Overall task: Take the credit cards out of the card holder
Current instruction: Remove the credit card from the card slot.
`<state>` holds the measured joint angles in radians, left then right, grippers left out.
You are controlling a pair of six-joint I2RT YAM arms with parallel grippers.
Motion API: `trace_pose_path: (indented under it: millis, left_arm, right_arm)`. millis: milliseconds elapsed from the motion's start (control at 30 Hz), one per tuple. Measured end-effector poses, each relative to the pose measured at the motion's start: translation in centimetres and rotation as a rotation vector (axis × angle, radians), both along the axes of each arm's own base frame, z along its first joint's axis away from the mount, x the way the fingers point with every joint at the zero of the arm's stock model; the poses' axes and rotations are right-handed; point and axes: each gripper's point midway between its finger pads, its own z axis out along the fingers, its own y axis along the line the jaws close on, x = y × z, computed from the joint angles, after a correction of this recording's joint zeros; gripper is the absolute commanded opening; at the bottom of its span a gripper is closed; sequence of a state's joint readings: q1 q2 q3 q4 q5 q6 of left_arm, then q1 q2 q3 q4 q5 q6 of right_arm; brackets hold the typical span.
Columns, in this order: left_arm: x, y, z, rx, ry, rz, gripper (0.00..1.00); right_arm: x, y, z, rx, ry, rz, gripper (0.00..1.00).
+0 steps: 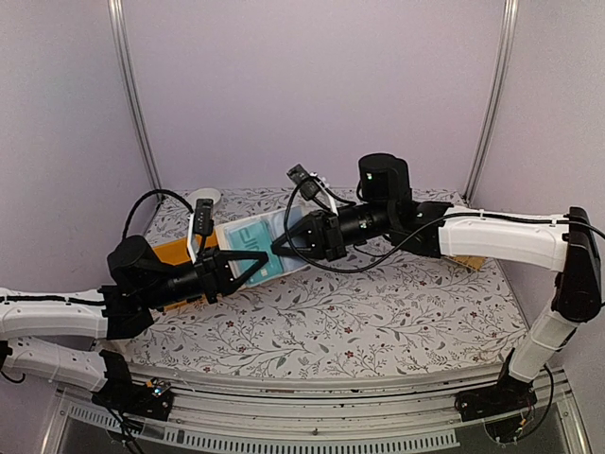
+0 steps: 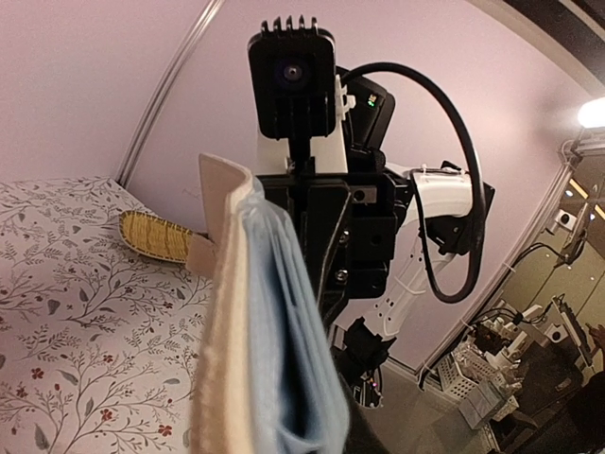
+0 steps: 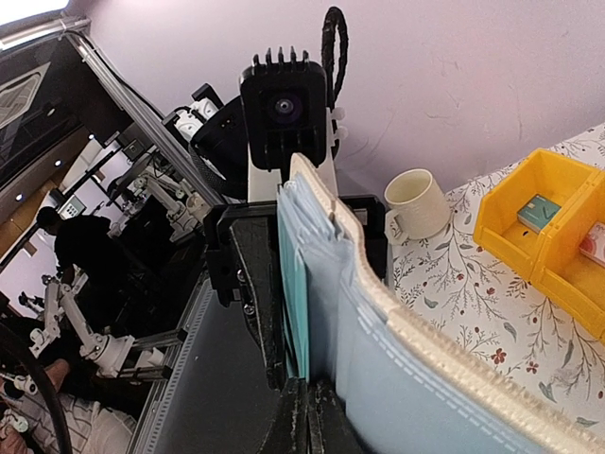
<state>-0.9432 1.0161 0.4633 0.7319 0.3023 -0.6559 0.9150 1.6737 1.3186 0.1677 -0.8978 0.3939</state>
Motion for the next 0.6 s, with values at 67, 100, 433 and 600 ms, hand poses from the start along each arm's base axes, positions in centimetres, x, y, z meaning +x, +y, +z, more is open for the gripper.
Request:
trace_pose_path:
  millis: [67, 100, 433, 600]
  left_arm:
    - [-0.22, -0.02, 0.23, -0.01, -0.004, -0.009, 0.19]
    - [-0.3, -0.04, 0.31, -0.014, -0.005, -0.011, 0.19]
    - [-0.67, 0.03, 0.9, -0.036, -0.023, -0.027, 0.2]
    - [-0.77, 0.0, 0.75, -0.033, -0.022, -0.032, 0.21]
  right_arm:
    - [-0.11, -0.14, 0.24, 0.004, -0.002, -0.002, 0.02]
    - [-0.15, -0.2, 0.34, 0.005, -0.002, -0.002, 0.02]
    - [-0.2, -0.53, 0.91, 0.009, -0.022, -0.014, 0.01]
    - [-0.15, -0.61, 0.69, -0.002, -0.025, -0.02, 0.01]
